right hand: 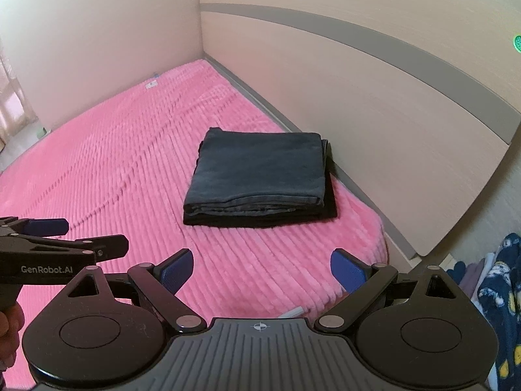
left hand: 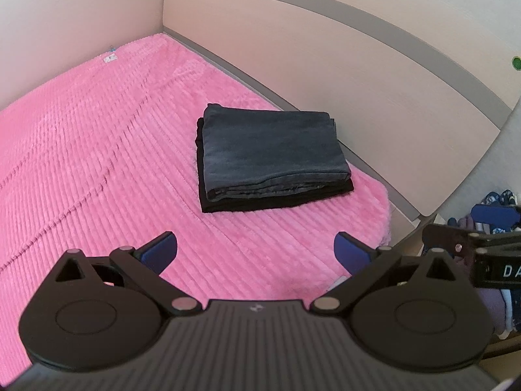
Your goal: Fold clothes
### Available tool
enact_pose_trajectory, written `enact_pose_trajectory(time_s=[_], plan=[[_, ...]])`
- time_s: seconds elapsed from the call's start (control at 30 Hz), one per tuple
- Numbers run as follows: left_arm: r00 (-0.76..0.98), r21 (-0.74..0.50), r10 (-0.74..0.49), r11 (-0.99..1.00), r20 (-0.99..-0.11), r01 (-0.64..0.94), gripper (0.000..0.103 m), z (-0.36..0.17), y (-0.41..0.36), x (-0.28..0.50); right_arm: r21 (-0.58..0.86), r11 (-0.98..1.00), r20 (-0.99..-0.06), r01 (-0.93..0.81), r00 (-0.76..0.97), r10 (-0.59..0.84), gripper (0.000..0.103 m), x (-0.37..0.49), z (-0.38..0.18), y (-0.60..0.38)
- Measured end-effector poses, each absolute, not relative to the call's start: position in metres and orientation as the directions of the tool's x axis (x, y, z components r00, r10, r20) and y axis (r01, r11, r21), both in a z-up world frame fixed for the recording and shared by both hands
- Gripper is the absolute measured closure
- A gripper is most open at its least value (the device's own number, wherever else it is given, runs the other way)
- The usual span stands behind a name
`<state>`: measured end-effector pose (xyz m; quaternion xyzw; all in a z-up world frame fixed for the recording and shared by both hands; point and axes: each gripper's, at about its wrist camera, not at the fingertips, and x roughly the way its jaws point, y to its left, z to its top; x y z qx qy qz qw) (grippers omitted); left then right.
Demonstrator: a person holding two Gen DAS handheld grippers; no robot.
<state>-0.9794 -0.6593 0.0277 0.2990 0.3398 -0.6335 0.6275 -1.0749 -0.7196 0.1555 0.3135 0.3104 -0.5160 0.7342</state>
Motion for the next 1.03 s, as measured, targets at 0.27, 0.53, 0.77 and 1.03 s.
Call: enact_pose_trajectory(time_s=[0.27, 0.53, 0.77, 1.03], plan=[[-0.047, -0.082, -0.571, 0.037, -0.819, 0.996, 0.002, 0.023, -0.663, -0.976, 0.130, 0.241, -0.786, 0.962, 0.248, -0.566, 0.009, -1.078, 0.156, -0.724], [-0.040, -0.066, -0.566, 0.025, -0.823, 0.997, 0.001, 0.019, -0.664, -0.982, 0.117, 0.247, -0.791, 0.962, 0.241, -0.563, 0.009, -1.077, 0.154, -0.726], [-0.036, -0.072, -0.562, 0.042, -0.826, 0.997, 0.001, 0.019, -0.666, -0.982, 0.121, 0.253, -0.793, 0.960, 0.246, -0.558, 0.009, -1.077, 0.151, -0.728], [-0.024, -0.049, -0.576, 0.028, -0.817, 0.998, 0.001, 0.020, -0.667, -0.987, 0.117, 0.255, -0.793, 0.960, 0.245, -0.558, 0.009, -1.076, 0.150, -0.727]])
